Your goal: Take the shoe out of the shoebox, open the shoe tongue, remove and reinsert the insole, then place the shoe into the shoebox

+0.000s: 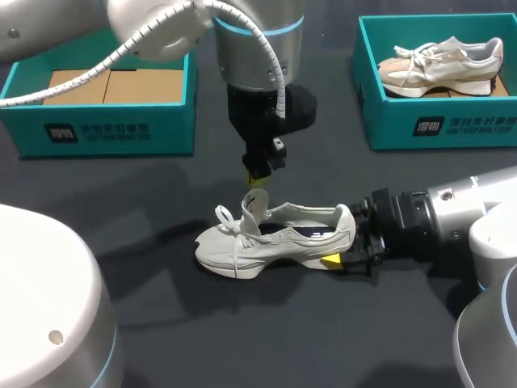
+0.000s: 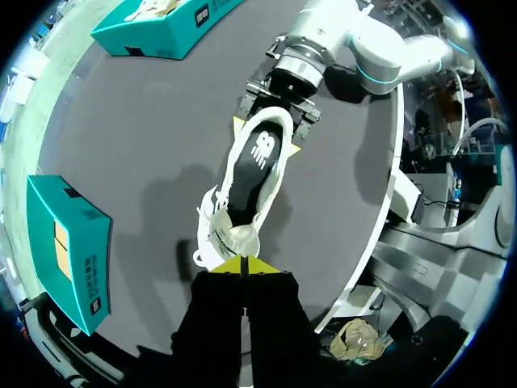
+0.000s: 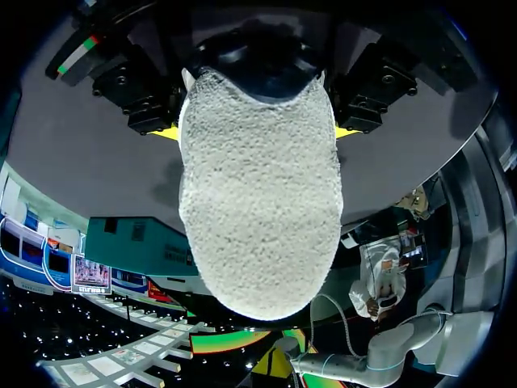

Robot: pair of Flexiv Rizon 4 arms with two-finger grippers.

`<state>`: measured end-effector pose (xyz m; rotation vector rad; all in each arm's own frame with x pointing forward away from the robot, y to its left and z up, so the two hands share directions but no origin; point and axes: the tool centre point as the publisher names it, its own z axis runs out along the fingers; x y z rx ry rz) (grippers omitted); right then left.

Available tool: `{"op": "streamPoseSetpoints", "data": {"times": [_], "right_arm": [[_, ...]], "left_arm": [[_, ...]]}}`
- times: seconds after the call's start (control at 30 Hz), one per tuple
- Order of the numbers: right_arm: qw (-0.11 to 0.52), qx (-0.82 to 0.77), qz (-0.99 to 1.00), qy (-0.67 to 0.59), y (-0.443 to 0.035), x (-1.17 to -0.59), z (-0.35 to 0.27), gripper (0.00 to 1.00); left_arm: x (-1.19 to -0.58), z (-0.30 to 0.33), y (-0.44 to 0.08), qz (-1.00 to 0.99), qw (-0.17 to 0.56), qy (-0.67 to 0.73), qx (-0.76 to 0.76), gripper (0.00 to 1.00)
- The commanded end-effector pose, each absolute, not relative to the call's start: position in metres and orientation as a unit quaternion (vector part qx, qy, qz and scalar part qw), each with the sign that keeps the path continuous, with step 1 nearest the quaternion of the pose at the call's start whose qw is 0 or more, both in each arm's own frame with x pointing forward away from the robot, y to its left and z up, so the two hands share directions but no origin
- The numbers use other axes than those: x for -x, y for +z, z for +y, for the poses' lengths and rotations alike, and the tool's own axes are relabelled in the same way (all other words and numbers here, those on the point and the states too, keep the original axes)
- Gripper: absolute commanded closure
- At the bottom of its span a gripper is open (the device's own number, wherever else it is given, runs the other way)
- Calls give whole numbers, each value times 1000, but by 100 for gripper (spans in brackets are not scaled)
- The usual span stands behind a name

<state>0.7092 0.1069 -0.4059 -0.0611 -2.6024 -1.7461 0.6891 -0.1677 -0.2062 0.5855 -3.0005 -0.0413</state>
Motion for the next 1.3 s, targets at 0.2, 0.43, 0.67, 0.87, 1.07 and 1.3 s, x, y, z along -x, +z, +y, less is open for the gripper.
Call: {"op": "streamPoseSetpoints", "data": {"times": [0.2,0.43,0.67,0.87,1.07,1.3], "right_arm": [[3,20,-832,-555,-405,-708,108,100],[3,20,-832,-555,-405,-708,108,100],[3,20,-832,-555,-405,-708,108,100],[3,20,-832,-555,-405,-708,108,100],[3,20,-832,-555,-405,-708,108,100],[3,20,-832,-555,-405,-708,108,100]], "left_arm": [[-684,-171,-222,-992,12,124,-15,100],[-677,-184,-239,-991,18,131,15,100],[-676,-193,-258,-982,14,180,58,100],[-676,-193,-258,-982,14,180,58,100],[-680,-221,-297,-981,-14,182,61,100],[-680,-221,-297,-981,-14,182,61,100]]}}
